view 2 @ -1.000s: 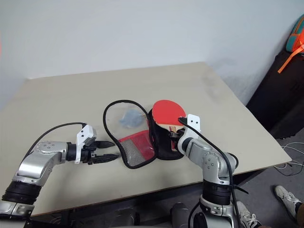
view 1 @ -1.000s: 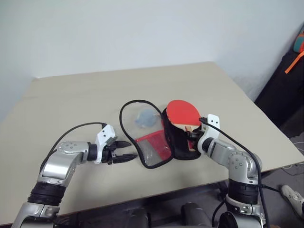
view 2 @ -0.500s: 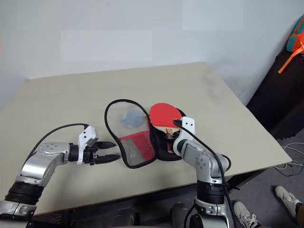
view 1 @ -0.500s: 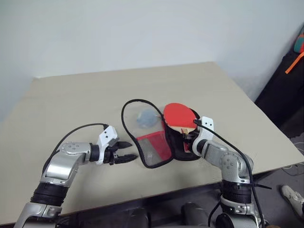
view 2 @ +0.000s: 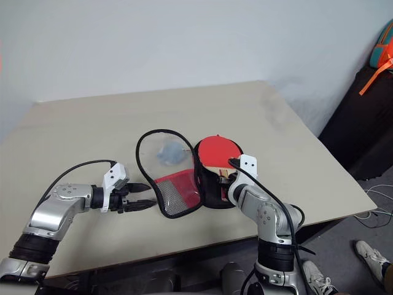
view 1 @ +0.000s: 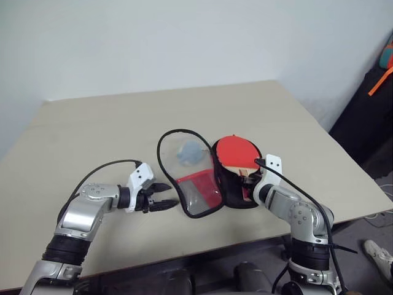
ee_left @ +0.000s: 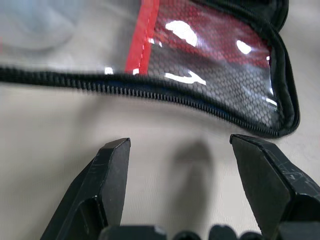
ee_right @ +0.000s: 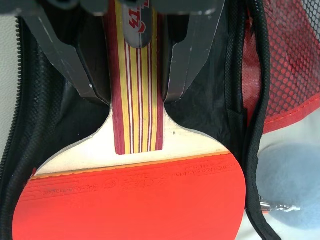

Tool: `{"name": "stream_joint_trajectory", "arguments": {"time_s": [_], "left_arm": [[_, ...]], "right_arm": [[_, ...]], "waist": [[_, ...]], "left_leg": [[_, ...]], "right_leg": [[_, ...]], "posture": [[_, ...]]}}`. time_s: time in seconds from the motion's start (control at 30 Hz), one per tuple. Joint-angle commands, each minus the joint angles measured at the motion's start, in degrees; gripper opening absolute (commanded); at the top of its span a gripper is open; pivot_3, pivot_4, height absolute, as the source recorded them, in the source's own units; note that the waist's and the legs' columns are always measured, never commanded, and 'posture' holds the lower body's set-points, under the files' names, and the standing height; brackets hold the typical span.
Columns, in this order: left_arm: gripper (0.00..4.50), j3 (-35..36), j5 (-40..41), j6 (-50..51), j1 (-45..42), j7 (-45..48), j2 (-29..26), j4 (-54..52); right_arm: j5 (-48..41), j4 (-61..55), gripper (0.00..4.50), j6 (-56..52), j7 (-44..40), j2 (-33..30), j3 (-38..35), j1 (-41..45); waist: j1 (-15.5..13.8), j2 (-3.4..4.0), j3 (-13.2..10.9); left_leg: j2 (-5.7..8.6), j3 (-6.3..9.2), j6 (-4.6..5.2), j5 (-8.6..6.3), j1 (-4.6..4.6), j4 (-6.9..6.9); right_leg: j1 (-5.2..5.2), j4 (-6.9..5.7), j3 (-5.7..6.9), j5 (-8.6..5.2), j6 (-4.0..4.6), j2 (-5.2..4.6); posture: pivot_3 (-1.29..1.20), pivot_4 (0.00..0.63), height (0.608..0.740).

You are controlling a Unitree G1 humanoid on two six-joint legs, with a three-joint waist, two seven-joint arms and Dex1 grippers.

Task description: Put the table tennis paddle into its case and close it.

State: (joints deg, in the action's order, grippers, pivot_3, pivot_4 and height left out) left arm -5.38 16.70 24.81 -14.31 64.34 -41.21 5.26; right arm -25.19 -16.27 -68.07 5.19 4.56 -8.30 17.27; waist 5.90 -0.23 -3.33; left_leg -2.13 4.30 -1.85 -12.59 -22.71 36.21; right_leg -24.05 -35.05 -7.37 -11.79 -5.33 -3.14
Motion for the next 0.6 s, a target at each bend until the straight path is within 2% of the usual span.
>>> {"name": "stream_joint_trajectory", "arguments": {"time_s": [0.03, 0.13, 0.2, 0.27, 0.47, 0.6], "left_arm": [[3.45, 0.83, 0.16, -0.36, -1.14, -0.05, -0.3, -1.05], [3.45, 0.94, 0.12, -0.3, -1.47, -0.18, -0.31, -0.83], [3.45, 0.97, -0.05, -0.32, -1.63, -0.51, -0.2, -0.51], [3.45, 0.91, -0.24, -0.43, -1.67, -0.72, -0.13, -0.18], [3.45, 0.78, -0.27, -0.22, -2.11, -0.97, 0.02, 0.04], [3.45, 0.55, -0.46, -0.19, -3.29, -0.9, 0.28, 0.94]], "right_arm": [[0.88, 0.58, 1.15, 1.85, 0.21, 0.3, -0.11, 1.49], [1.43, 0.98, 1.15, 1.88, -0.51, -0.39, 0.81, 1.48], [1.77, 1.33, 1.91, 1.01, -0.65, -0.8, 1.55, 1.34], [1.84, 1.75, 2.43, 0.42, -0.53, -0.93, 1.66, 1.45], [0.93, -1.16, 4.48, 1.12, -1.63, -1.66, 0.77, 0.82], [-4.88, -8.17, 4.48, 1.55, -7.04, -4.72, -4.33, 0.5]], "waist": [[0.02, 0.0, 0.0], [0.07, -0.01, 0.01], [0.11, -0.01, 0.01], [0.16, -0.02, 0.01], [0.23, -0.03, 0.02], [0.11, -0.03, 0.01]], "left_leg": [[0.0, 0.0, 0.0, 0.0, 0.01, 0.0], [0.0, 0.0, 0.0, 0.0, 0.05, 0.02], [0.0, 0.0, 0.01, 0.01, 0.07, 0.08], [0.0, 0.01, 0.02, 0.01, 0.08, 0.13], [0.0, 0.03, 0.02, 0.01, 0.12, 0.24], [0.0, 0.04, 0.02, 0.01, 0.06, 0.34]], "right_leg": [[0.0, -0.01, 0.0, 0.0, 0.0, 0.0], [0.05, -0.02, 0.0, 0.0, 0.0, 0.0], [0.1, -0.02, 0.0, 0.0, 0.01, 0.0], [0.13, -0.01, 0.0, 0.0, 0.01, 0.0], [0.24, -0.01, 0.01, 0.0, 0.01, 0.0], [0.28, 0.01, 0.01, 0.0, 0.0, 0.0]], "posture": [[0.0, 0.0, 0.74], [0.0, 0.0, 0.74], [0.0, 0.0, 0.74], [0.0, 0.0, 0.74], [0.0, 0.0, 0.74], [0.0, 0.0, 0.74]]}}
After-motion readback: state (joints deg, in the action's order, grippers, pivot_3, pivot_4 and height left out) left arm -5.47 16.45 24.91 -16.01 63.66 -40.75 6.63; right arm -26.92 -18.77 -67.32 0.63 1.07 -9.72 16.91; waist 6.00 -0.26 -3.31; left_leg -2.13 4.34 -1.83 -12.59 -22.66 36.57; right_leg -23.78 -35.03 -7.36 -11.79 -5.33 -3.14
